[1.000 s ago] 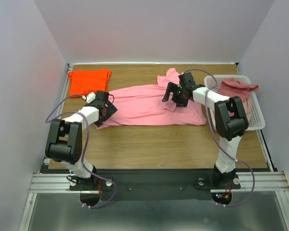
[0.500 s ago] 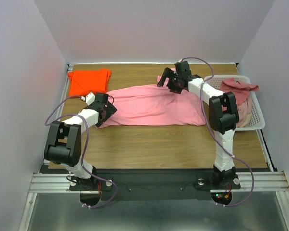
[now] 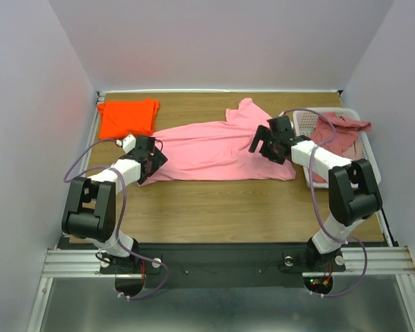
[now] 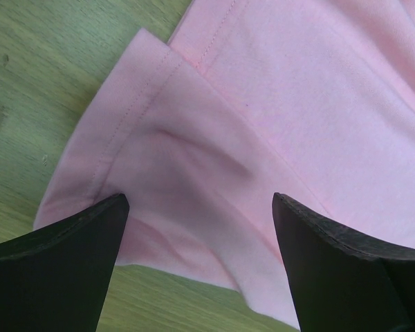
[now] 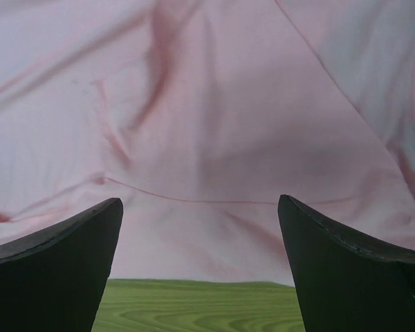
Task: Fold and stack the t-shirts
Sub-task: Fold the tshirt
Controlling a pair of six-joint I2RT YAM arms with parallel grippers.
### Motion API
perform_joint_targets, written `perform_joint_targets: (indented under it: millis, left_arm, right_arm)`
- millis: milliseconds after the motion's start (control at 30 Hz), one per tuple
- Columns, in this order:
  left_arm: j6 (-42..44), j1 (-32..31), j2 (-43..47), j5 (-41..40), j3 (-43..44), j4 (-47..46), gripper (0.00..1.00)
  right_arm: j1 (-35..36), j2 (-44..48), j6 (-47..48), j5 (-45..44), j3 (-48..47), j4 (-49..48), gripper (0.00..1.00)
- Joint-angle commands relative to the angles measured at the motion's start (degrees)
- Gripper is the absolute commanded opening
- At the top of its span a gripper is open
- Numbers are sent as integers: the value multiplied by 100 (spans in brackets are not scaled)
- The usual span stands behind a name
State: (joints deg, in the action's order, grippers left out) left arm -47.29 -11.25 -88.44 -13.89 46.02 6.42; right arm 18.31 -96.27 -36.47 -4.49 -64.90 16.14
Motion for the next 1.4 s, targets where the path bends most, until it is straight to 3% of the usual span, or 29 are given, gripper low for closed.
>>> perform_joint_targets:
  millis: [0,300,600,667,767,833,933,1000,1367]
  left_arm:
    - [-8,-9,64,53,-391,536,98]
    - [62,-9,230,150,-726,923,98]
    - [185,-62,467,483,-902,1450,98]
    - [167,-71,626,798,-902,1529,98]
    - [71,-88,864,609,-954,1835,98]
    - [-234,-114,873,362,-998,2108,98]
    - [-219,-343,627,834,-1130,2004,98]
    - [-280,-597,557,670,-1034,2318,98]
    - [-817,-844,1830,819,-1280,2645,98]
  right_arm:
    - [-90,-137,-132,-62,399,-85,100]
    - [-125,459,-588,-324,1655,-76,100]
    - [-117,2471,-1248,-131,3491,686,100]
    - [-125,2822,-1319,-70,3625,872,100]
    - [-117,3324,-1389,36,3801,1154,100]
    - [-117,3482,-1407,71,3871,1320,100]
    - [-117,3518,-1468,255,3976,1418,100]
    - [-117,3518,-1486,404,4064,1470,100]
    - [-117,4344,-1416,265,3889,2367,100]
